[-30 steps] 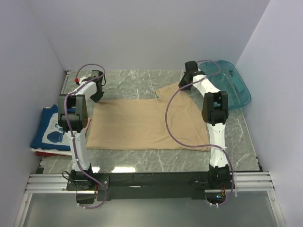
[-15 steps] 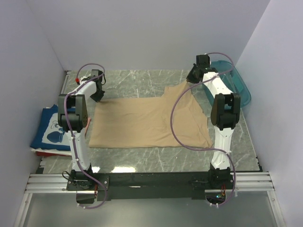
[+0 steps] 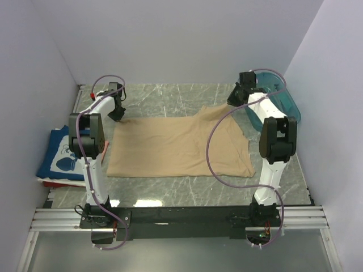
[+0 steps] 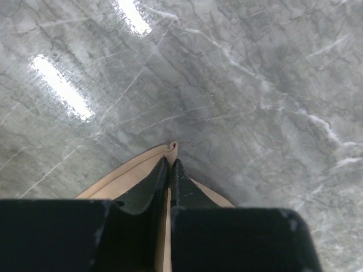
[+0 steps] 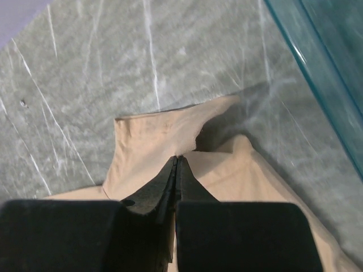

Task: Fold and stack the t-shirts
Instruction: Fold the tshirt

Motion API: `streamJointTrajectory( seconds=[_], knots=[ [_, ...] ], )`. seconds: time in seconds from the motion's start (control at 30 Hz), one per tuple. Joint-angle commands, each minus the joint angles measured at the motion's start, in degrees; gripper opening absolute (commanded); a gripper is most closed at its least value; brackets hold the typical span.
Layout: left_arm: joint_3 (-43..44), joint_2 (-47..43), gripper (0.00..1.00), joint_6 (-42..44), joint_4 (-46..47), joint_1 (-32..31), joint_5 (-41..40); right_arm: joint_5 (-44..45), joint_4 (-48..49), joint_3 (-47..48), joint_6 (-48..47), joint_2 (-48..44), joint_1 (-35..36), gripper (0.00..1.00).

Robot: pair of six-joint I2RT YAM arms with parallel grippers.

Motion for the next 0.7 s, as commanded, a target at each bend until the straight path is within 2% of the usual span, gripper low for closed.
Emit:
streamJointTrajectory(
  seconds=[0.0, 0.37, 0.67],
  knots=[
    [-0.6, -5.4, 0.01, 1.2, -0.3, 0.4, 0.3, 1.0, 3.6, -2.8, -0.7, -6.7, -0.6, 0.0],
    [-9.9, -13.8, 0.01, -0.4, 2.8, 0.5, 1.3, 2.7, 6.1, -16.2, 0.7, -17.9, -0.7, 0.0],
    [-22.5, -23.2, 0.01, -2.8, 7.7, 0.5, 1.7, 2.7, 9.5, -30.0, 1.9, -28.2, -0.7, 0.0]
  ],
)
